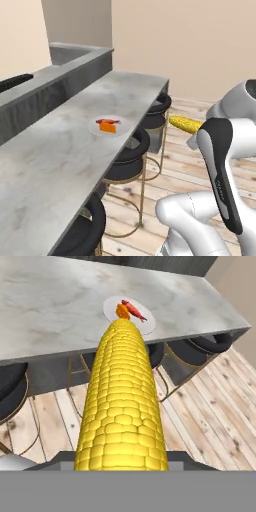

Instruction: Take the cheese, fish, and corn from the fridge and place them on the plate on the dining counter to create an appetizer plate.

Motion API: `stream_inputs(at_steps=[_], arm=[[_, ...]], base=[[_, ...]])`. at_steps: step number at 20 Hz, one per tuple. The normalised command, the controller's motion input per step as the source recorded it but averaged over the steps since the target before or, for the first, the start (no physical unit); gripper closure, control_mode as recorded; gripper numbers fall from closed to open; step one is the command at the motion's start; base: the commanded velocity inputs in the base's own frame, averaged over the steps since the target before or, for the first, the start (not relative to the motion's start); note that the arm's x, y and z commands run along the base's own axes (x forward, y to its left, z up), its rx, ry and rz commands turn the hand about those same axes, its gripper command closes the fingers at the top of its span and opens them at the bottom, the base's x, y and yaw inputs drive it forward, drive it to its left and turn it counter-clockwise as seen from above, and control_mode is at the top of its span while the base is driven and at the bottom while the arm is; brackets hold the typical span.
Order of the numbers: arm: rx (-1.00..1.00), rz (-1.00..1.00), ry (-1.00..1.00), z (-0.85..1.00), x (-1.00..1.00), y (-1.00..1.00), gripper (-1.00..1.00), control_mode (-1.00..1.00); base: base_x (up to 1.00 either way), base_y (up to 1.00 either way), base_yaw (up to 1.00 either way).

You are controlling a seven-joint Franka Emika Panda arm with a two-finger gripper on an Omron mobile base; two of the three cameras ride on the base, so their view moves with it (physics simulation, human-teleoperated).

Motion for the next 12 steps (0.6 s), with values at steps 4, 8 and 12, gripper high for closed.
stream_inputs(at_steps=[4,8,12], arm=[[0.00,0.00,0.00,0.00,0.00,0.00,1.00,1.00],[0.00,0.00,0.00,0.00,0.00,0.00,1.00,1.00],[0.00,0.00,0.00,0.00,0.00,0.00,1.00,1.00]], base=[[1.00,-0.77,0.58],[0.98,-0.88,0.54],[0.85,-0.83,0.51]])
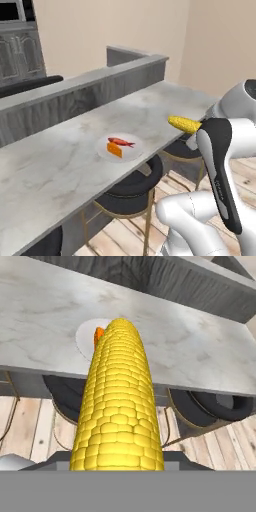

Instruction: Take the cheese, fish, and corn from the fridge and place them on the plate on the dining counter to create an appetizer plate.

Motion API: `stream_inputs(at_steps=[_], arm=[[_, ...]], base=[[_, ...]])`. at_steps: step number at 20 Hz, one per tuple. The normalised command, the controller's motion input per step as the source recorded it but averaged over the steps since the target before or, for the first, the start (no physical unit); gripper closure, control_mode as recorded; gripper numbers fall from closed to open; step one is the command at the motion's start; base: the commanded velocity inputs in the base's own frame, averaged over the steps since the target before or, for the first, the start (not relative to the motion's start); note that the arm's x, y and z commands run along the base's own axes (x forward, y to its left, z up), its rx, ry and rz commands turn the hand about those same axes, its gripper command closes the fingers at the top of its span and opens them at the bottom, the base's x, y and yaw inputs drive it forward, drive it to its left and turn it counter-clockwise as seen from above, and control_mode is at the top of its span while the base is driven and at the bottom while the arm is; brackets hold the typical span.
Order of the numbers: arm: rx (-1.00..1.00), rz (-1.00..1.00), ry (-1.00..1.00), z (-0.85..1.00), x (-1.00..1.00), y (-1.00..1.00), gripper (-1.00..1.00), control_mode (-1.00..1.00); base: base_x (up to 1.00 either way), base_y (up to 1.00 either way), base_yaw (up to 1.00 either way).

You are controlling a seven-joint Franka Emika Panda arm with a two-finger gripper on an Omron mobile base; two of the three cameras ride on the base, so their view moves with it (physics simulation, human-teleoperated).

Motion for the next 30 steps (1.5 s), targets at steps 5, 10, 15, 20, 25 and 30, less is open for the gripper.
stream_inputs(at_steps=[5,10,15,20,25,30], arm=[[0.00,0.00,0.00,0.00,0.00,0.00,1.00,1.00],[0.00,0.00,0.00,0.00,0.00,0.00,1.00,1.00],[0.00,0.00,0.00,0.00,0.00,0.00,1.00,1.00],[0.00,0.00,0.00,0.00,0.00,0.00,1.00,1.00],[0.00,0.00,0.00,0.00,0.00,0.00,1.00,1.00],[0.00,0.00,0.00,0.00,0.00,0.00,1.00,1.00]], base=[[0.78,-0.13,0.46],[0.67,0.00,0.48],[0.50,0.00,0.47],[0.41,0.00,0.44],[0.40,0.00,0.33],[0.32,0.00,0.23]])
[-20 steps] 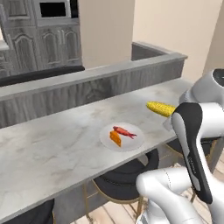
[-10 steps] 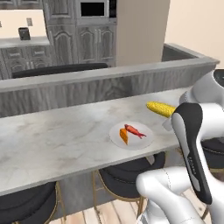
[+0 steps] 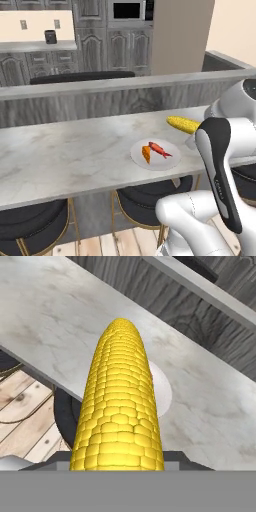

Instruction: Take the cheese, fish, and corn from the fridge and place them on the plate on the dining counter to create an appetizer plate.

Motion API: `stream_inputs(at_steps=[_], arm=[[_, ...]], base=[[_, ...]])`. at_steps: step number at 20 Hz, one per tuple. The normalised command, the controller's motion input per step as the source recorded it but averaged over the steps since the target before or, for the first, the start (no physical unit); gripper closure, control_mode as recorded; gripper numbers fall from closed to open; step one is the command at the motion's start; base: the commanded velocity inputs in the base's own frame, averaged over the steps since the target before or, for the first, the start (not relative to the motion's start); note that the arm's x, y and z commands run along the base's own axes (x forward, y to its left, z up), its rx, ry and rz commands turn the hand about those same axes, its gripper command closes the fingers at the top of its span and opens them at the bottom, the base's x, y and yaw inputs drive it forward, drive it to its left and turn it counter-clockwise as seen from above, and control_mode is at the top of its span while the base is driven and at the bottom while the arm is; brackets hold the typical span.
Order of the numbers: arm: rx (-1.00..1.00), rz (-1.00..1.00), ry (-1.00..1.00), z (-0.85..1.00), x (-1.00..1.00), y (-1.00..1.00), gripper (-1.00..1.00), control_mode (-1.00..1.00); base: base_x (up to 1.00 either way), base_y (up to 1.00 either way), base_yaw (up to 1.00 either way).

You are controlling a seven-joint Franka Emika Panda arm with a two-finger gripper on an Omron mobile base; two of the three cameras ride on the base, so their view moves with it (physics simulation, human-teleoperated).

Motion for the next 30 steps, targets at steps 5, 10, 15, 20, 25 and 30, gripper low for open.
stream_inputs(at_steps=[5,10,15,20,25,30], arm=[[0.00,0.00,0.00,0.00,0.00,0.00,1.00,1.00],[0.00,0.06,0.02,-0.17,0.39,-0.07,1.00,-1.00],[0.00,0.02,0.11,-0.31,0.43,-0.08,1.00,-1.00],[-0.01,0.00,0.20,-0.44,0.33,-0.05,1.00,-1.00],[0.01,0.00,0.16,-0.55,0.34,-0.23,1.00,-1.00],[0.03,0.00,0.09,-0.46,0.30,-0.15,1.00,-1.00]], base=[[0.31,0.00,0.10],[0.00,0.00,0.00],[0.00,0.00,0.00],[0.00,0.00,0.00],[0.00,0.00,0.00],[0.00,0.00,0.00]])
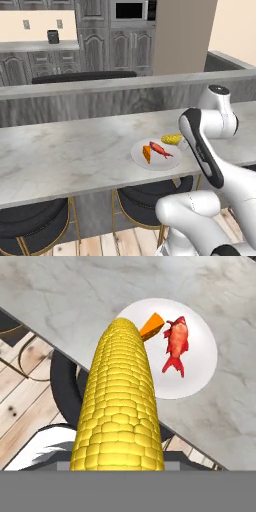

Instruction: Take the cheese, fish, and corn from the fridge and place them on the plate on the dining counter to create an appetizer plate.

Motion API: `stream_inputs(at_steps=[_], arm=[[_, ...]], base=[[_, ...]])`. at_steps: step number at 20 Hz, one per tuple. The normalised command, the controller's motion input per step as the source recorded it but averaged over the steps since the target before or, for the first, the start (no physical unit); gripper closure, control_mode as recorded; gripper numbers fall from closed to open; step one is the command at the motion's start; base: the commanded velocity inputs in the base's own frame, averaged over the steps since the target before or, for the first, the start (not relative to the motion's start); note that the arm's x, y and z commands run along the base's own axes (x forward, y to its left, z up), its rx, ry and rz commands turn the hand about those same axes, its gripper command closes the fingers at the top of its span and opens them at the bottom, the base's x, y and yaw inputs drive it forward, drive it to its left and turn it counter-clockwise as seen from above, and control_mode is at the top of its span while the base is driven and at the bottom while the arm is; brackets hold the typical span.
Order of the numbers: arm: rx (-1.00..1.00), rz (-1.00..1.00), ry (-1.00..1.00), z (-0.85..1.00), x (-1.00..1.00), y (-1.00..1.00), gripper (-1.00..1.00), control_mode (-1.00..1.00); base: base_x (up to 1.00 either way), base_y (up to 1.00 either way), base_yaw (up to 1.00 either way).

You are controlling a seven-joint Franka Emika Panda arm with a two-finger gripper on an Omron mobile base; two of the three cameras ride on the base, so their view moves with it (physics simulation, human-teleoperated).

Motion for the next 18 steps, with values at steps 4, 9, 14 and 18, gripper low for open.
stream_inputs(at_steps=[4,9,14,18], arm=[[0.02,0.00,0.10,-0.34,0.36,-0.03,1.00,-1.00],[0.01,0.00,0.12,-0.37,0.37,0.00,1.00,-1.00],[0.00,0.00,0.09,-0.38,0.32,0.00,1.00,-1.00],[0.00,0.00,0.06,-0.41,0.23,0.00,1.00,-1.00]], base=[[0.00,0.00,0.00],[0.00,0.00,0.00],[0.00,0.00,0.00],[0.00,0.00,0.00]])
